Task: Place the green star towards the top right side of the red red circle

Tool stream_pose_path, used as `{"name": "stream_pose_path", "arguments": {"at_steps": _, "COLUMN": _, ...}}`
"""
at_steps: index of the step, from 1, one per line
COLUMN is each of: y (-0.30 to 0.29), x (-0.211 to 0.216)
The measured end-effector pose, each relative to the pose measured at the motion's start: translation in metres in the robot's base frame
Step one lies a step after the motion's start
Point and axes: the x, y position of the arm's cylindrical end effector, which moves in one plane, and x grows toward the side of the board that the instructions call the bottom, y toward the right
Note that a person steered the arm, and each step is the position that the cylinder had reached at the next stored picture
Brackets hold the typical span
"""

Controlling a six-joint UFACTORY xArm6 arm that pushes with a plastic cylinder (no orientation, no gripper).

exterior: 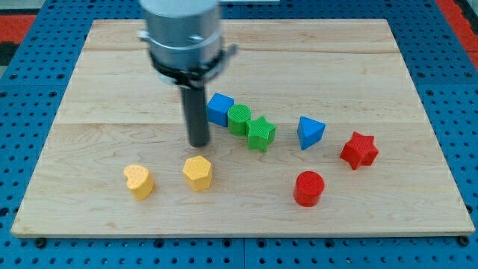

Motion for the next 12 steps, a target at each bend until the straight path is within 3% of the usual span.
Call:
{"name": "stream_pose_path", "arguments": {"at_steps": 1, "y": -0.012, "x": -0.062}}
{"name": "stream_pose_path", "arguments": {"at_steps": 2, "y": 0.041, "x": -0.077}}
{"name": "stream_pose_path", "arguments": {"at_steps": 4, "y": 0.104, "x": 0.008}}
{"name": "stream_pose_path", "arguments": {"at_steps": 5, "y": 0.135, "x": 0.025}}
{"name": "stream_pose_path", "arguments": {"at_steps": 7, "y": 0.137, "x": 0.036}}
{"name": "stream_pose_path", "arguments": {"at_steps": 10, "y": 0.185, "x": 0.02}}
{"name": "stream_pose_path", "arguments": {"at_steps": 12, "y": 0.14, "x": -0.022}}
